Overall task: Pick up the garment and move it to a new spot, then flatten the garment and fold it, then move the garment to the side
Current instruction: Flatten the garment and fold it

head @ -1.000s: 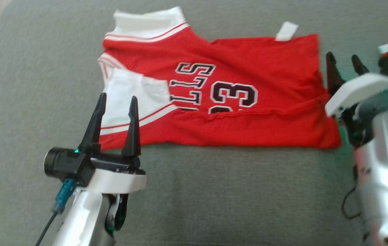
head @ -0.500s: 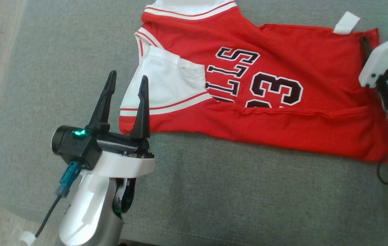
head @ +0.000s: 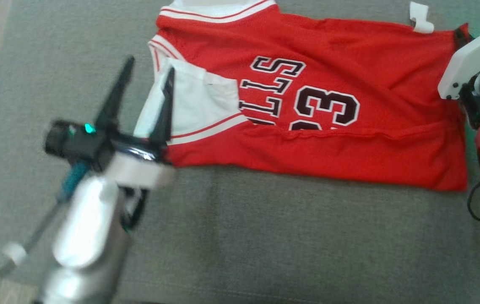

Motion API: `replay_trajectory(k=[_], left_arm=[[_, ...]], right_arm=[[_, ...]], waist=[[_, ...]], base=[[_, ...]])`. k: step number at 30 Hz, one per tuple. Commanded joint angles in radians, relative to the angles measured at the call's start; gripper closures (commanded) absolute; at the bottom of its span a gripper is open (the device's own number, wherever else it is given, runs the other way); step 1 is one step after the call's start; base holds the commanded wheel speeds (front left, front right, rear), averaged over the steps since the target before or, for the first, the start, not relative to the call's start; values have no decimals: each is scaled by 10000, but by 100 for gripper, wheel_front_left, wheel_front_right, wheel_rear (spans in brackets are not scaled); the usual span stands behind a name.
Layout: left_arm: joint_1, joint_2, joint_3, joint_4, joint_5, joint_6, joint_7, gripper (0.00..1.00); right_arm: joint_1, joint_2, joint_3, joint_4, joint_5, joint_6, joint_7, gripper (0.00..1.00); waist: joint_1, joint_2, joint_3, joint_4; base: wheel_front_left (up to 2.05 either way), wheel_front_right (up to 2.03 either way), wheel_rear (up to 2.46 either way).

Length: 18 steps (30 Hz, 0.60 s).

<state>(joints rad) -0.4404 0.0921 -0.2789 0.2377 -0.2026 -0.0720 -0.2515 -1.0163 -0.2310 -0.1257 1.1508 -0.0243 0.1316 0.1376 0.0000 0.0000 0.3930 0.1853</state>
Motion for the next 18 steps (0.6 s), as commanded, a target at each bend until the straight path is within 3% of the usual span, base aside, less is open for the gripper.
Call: replay_trajectory(k=[1,9,16,18], left_arm=[[-895,566,452,-55,117,-107,250,0],[-4361,2218,-204,2432,-449,-569,3128,0],[-7015,3653,-2097,4519,-2602,-584,4954,0],[-7232,3755,-2243,4712,-2806,-584,5068,0]], right_arm=[[-425,118,271,-202,118,-9,-229,100],[-1040,617,1296,-62,755,-9,-635,100],[-1722,1231,2464,-131,1563,-9,-961,100],[-1787,1269,2593,-138,1662,-9,-986,100]], waist=[[0,0,77,-264],[0,0,825,-1395],[0,0,1650,-2310],[0,0,1732,-2389]], base=[[0,0,0],[0,0,0],[0,0,0],[0,0,0]])
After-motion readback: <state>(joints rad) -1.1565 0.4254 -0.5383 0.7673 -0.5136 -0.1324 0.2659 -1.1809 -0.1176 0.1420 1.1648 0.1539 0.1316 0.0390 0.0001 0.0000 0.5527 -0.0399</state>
